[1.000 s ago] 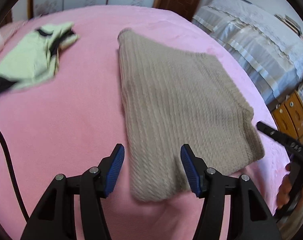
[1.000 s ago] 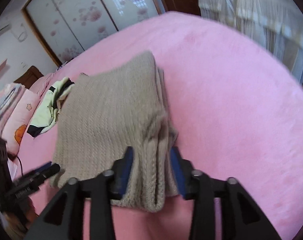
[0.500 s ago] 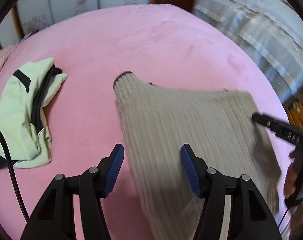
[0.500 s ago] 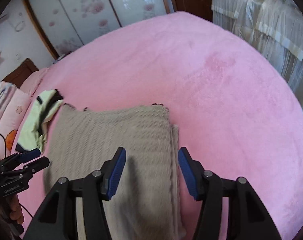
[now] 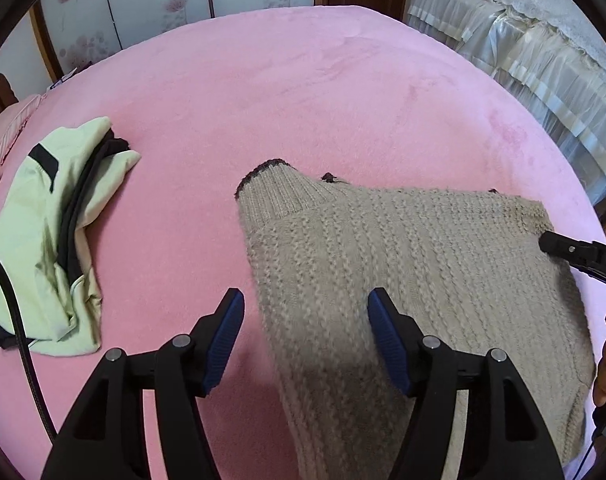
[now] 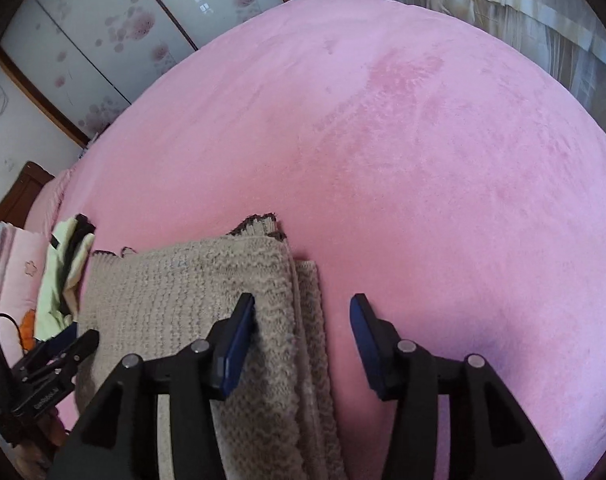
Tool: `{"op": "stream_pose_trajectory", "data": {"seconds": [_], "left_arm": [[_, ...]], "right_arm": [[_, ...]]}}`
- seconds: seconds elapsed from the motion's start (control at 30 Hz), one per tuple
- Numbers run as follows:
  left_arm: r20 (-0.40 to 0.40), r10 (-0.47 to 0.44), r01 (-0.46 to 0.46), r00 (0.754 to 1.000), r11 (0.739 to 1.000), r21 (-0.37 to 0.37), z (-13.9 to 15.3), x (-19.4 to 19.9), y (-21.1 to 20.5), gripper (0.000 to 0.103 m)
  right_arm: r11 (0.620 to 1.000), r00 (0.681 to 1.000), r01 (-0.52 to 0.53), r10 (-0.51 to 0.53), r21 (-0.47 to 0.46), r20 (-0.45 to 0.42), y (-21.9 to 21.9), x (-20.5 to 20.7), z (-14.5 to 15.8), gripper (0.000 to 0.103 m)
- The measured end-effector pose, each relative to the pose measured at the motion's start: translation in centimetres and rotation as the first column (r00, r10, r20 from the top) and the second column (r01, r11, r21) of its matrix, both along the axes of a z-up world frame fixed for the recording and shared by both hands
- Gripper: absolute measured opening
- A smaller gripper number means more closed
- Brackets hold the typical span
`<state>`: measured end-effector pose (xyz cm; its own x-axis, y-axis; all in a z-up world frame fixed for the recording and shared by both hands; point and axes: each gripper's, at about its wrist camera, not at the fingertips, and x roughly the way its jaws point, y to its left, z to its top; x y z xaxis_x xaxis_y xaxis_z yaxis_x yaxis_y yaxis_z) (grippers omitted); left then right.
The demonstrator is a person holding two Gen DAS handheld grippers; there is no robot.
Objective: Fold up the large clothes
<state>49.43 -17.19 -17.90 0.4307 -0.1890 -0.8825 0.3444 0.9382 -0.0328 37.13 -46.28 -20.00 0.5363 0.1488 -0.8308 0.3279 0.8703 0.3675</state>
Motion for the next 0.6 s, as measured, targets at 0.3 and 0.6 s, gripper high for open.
{"op": "stream_pose_trajectory", "data": {"seconds": [0.3, 0.6], "left_arm": [[0.027, 0.047, -0.047, 0.999, 0.999, -0.003, 5.2, -4.7, 3.2, 0.063], [0.090, -0.004, 0.005, 0.996, 1.000, -0.004, 13.6, -13.1, 5.6, 0.063]], "right_arm": [[1.000, 0.997, 0.013, -0.012, -0.014, 0.081, 0.4, -6.7, 6.1, 0.050], [1.000, 0.988, 0.015, -0.015, 0.004, 0.151, 1.5, -12.4, 13.4, 0.053]]}}
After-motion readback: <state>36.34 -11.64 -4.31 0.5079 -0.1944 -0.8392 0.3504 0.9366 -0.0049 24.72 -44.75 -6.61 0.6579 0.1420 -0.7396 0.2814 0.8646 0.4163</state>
